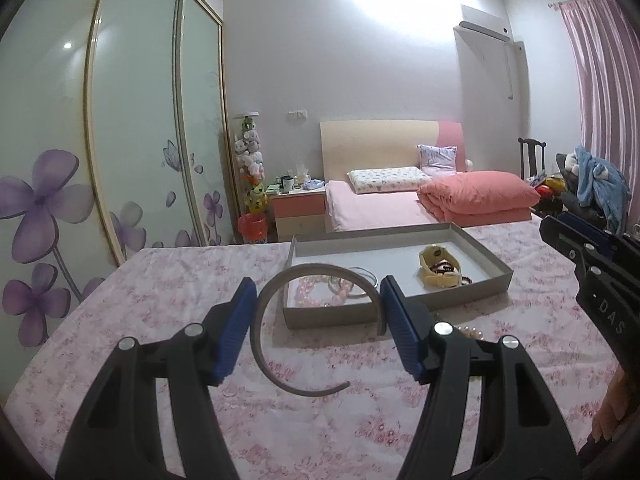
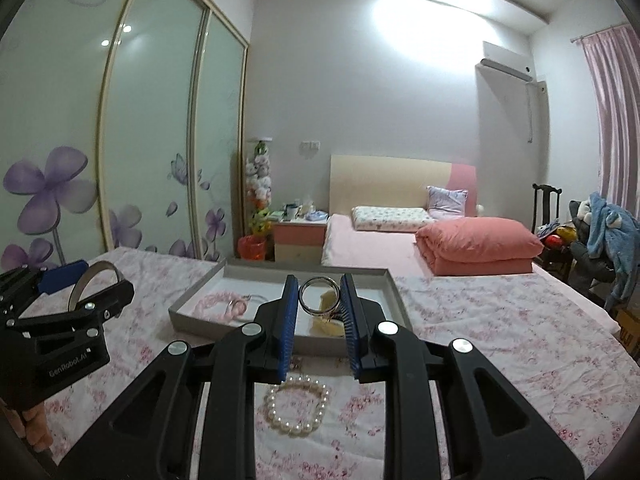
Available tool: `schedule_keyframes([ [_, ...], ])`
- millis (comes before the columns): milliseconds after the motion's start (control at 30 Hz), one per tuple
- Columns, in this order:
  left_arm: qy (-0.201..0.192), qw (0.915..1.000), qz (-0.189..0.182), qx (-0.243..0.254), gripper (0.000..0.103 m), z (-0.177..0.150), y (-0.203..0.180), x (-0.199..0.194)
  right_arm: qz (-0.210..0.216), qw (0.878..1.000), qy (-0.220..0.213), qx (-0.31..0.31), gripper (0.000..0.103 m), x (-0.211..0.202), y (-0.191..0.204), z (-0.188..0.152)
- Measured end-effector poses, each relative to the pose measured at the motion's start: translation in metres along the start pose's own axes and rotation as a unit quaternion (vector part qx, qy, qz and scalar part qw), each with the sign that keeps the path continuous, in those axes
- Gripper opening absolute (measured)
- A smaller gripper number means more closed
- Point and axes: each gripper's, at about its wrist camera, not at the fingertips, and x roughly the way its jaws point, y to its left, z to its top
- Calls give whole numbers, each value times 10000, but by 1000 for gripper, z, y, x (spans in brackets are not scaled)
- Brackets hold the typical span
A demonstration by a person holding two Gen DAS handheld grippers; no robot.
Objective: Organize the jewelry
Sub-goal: 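Carry the cuff and ring into the grey tray and open both tools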
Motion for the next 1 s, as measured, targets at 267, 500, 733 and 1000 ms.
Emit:
schedule_keyframes([
  [267, -98, 9999, -42, -70, 62, 4, -2, 0, -165, 9997, -192, 63, 23, 2, 2, 4],
  [500, -160, 9998, -44, -98, 62, 5, -3, 2, -225, 9992, -333, 51, 23, 2, 3, 8],
  [733, -324, 9994, 53, -139, 62, 18, -1, 11, -348, 9979, -538, 54, 23, 17, 1, 21],
  [1000, -270, 9994, 40, -204, 62, 36, -4, 56, -360, 9982, -426, 198, 23, 63, -6, 27],
])
